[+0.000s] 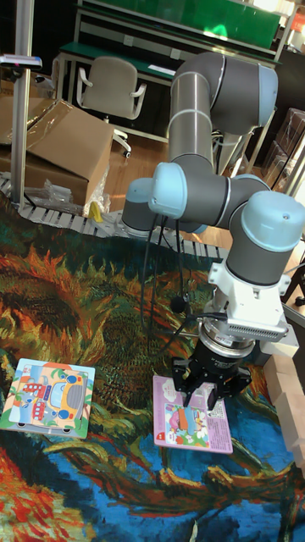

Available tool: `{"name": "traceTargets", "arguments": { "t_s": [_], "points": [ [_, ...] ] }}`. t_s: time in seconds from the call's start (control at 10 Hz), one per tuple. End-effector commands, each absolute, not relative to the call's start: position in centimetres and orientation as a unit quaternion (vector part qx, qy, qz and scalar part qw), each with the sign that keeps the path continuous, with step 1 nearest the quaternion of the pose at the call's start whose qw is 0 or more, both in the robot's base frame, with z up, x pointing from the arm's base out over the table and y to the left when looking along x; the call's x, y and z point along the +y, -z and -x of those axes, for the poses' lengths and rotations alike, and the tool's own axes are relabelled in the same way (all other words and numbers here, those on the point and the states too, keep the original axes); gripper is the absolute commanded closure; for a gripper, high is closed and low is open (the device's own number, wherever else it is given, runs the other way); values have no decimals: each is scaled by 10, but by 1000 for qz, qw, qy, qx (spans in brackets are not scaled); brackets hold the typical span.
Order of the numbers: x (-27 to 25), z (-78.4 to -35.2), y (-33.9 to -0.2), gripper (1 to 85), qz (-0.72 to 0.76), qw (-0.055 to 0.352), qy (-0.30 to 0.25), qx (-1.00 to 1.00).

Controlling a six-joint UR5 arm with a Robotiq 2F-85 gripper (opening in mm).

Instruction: Assemble one piece of a puzzle

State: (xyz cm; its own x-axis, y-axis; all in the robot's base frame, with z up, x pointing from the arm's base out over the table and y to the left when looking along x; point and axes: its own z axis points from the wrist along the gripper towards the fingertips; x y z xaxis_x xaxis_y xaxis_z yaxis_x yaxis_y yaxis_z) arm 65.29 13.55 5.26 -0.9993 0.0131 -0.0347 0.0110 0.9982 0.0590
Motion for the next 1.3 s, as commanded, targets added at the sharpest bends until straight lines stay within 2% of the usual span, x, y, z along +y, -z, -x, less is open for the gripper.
{"name": "traceTargets", "arguments": {
  "t_s": [0.0,0.2,0.3,0.5,0.7,1.2],
  "points": [
    [138,-656,-51,407,-5,21,-34,999],
    [133,-653,-40,383,-3,15,-33,999],
    [129,-651,-39,327,2,18,-36,999],
    [129,-649,-42,327,3,24,-43,999],
    [131,-664,-44,330,-1,53,-46,998],
    [128,-655,-43,333,-6,36,-40,999]
  ]
}}
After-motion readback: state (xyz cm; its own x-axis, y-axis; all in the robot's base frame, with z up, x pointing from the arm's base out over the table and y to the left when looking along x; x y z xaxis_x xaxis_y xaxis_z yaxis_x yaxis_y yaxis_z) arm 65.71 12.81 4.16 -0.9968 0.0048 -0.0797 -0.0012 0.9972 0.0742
